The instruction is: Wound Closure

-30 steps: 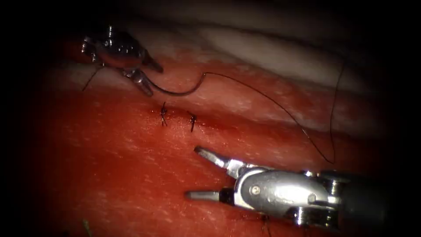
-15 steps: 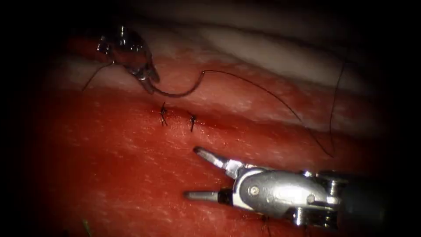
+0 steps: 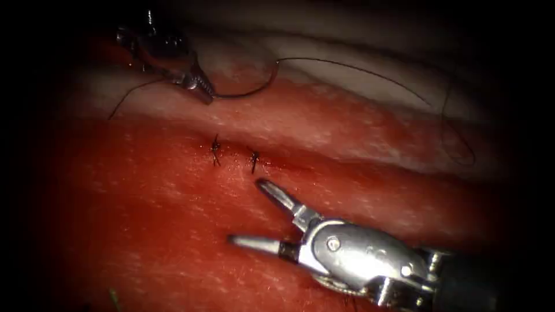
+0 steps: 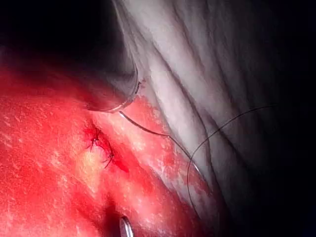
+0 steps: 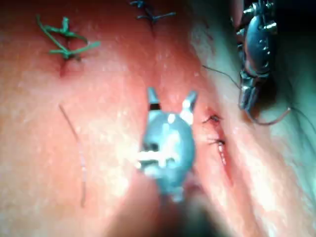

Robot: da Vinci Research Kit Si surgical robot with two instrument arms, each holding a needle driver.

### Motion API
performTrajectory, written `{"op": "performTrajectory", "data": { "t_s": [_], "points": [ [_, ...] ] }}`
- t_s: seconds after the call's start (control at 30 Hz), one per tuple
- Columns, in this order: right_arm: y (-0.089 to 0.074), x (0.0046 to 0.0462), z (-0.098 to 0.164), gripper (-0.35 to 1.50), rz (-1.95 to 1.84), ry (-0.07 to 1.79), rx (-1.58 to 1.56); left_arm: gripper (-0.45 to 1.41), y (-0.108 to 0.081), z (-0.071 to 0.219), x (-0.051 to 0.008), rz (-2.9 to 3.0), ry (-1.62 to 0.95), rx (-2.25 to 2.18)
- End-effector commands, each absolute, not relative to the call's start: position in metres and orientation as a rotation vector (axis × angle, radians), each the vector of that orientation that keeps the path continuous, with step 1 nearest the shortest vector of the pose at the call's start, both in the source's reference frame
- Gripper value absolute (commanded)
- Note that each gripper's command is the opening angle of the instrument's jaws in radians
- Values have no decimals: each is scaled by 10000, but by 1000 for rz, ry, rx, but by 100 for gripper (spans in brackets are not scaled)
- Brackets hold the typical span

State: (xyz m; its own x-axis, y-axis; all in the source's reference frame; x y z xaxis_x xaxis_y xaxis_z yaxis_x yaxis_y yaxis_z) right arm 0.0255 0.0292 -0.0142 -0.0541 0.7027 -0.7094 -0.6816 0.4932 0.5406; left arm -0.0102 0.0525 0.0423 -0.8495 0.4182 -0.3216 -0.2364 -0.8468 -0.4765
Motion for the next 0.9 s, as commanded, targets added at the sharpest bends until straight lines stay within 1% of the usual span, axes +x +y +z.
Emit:
{"op": "performTrajectory", "data": {
  "t_s": [0.03, 0.2, 0.37, 0.47, 0.5, 0.6, 0.9],
  "points": [
    [295, 261, -139, 101, 1199, 1165, 25, -35, 522, 425, -108, 2646, -570, -607],
    [302, 242, -134, 103, 1447, 1096, 8, -35, 508, 405, -112, 2512, -415, -648],
    [316, 231, -132, 103, 1536, 1044, -70, -35, 492, 391, -115, 2461, -325, -710],
    [322, 228, -131, 98, 1566, 1015, -118, -35, 485, 383, -114, 2453, -274, -733],
    [326, 227, -130, 98, 1582, 1000, -143, -35, 480, 377, -112, 2464, -218, -737],
    [337, 227, -126, 93, 1616, 975, -173, -35, 472, 369, -109, 2453, -166, -745],
    [367, 246, -99, 93, 1650, 923, -229, -35, 451, 357, -118, 2369, -69, -819]
  ]
}}
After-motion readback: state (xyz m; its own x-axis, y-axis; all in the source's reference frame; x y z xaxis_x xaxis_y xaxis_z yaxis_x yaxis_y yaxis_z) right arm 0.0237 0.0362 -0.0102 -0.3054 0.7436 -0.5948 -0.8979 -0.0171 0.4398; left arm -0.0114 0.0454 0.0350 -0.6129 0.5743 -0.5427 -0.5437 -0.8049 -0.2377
